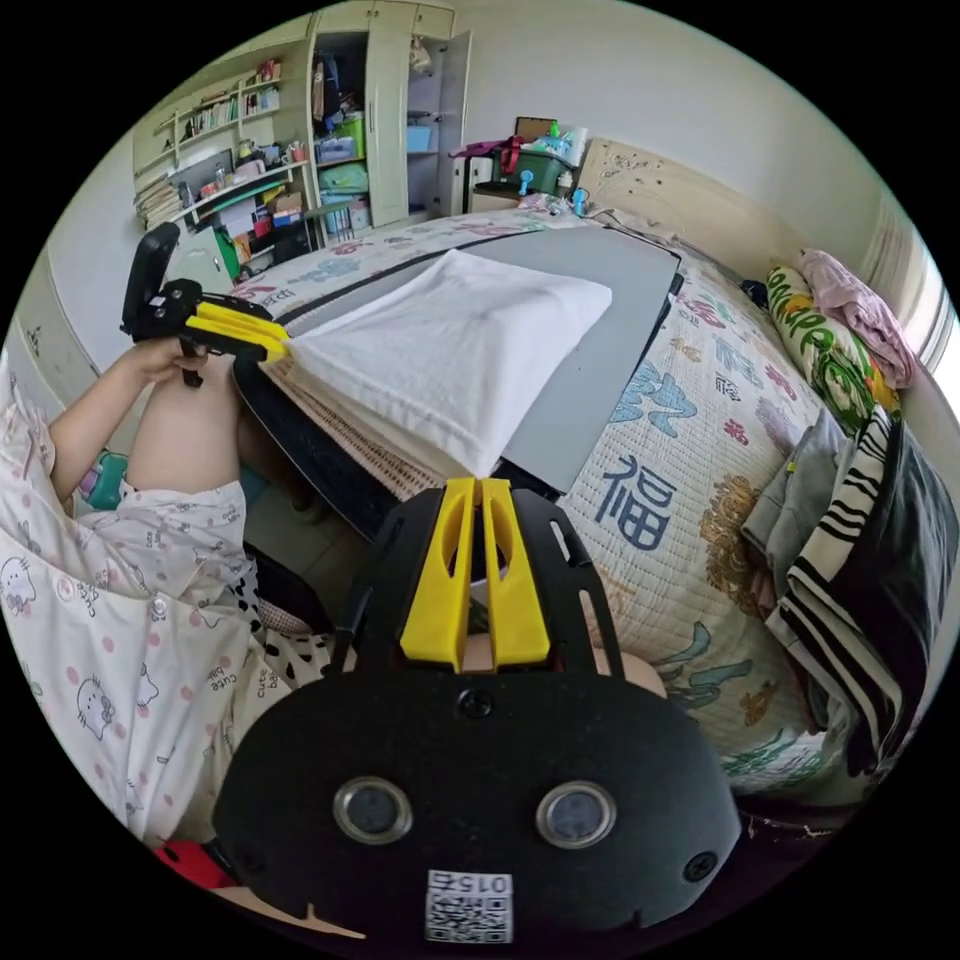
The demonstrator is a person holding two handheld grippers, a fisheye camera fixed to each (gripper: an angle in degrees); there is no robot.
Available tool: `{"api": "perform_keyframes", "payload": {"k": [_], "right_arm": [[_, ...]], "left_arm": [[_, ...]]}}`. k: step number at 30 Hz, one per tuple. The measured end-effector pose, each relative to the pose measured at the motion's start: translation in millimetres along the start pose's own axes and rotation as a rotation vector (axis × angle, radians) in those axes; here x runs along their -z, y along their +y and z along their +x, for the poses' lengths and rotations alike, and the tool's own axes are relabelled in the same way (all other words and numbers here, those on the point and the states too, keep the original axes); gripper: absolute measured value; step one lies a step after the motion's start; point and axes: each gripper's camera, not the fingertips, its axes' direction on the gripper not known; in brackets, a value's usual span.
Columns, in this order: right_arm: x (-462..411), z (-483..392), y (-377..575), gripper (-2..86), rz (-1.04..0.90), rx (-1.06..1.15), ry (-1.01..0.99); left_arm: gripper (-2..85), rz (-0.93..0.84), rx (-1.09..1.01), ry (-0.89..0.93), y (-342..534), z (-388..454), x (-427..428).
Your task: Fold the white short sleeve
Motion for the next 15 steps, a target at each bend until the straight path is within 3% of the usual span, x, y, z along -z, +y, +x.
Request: {"api": "perform_keyframes", "payload": {"k": [11,15], "right_arm": [[-58.8,-26.7,-60.6,0.0,-0.265,0.021,0.067],[-46.3,-20.4,-79.8,4.9,-0.277,-0.027,0.035]], "left_arm": [[1.0,-0.095,0.039,0.001,13.8,7.6,-54.6],[2.5,-0.081,0.082,0.029,15.0,-0.2,-45.9]]}}
